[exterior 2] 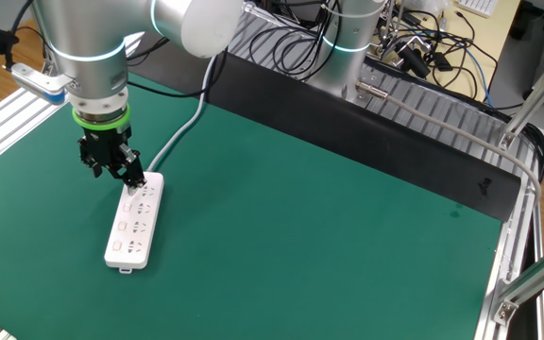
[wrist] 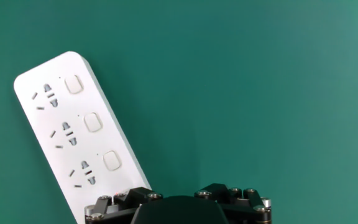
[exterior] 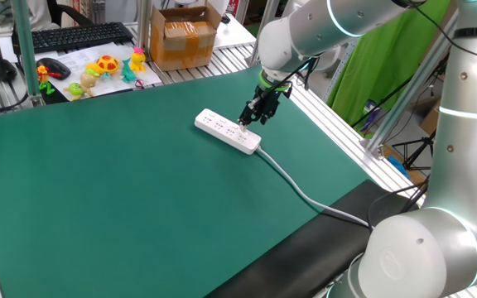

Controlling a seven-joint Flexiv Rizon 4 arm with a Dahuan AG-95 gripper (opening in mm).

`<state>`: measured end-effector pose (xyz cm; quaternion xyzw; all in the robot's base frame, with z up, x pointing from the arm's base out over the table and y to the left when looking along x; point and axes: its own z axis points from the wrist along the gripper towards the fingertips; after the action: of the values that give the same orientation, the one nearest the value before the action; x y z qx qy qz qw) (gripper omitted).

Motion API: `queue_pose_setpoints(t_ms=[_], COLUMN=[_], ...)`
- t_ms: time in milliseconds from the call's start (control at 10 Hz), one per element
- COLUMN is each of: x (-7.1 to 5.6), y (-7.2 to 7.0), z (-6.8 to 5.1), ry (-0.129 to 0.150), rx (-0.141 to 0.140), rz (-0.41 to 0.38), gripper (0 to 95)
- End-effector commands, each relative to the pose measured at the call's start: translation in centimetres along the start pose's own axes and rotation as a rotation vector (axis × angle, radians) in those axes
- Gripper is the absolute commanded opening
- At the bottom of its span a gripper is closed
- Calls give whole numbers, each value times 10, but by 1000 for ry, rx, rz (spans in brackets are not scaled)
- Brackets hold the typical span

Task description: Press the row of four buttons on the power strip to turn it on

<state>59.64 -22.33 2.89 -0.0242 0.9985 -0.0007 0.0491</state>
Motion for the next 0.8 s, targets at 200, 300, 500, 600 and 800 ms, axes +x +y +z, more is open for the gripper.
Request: queue_pose_setpoints(t_ms=[200, 300, 500, 600, 800], x=[-4, -7, -10, -11, -12], y=[0, 1, 3, 4, 4], z=[1, 0, 1, 1, 3], ry=[0, -1, -2, -2, -5], rx=[-2, -3, -2, -2, -1], rz=[-2, -1, 2, 1, 1], gripper=[760, 760, 760, 760, 760])
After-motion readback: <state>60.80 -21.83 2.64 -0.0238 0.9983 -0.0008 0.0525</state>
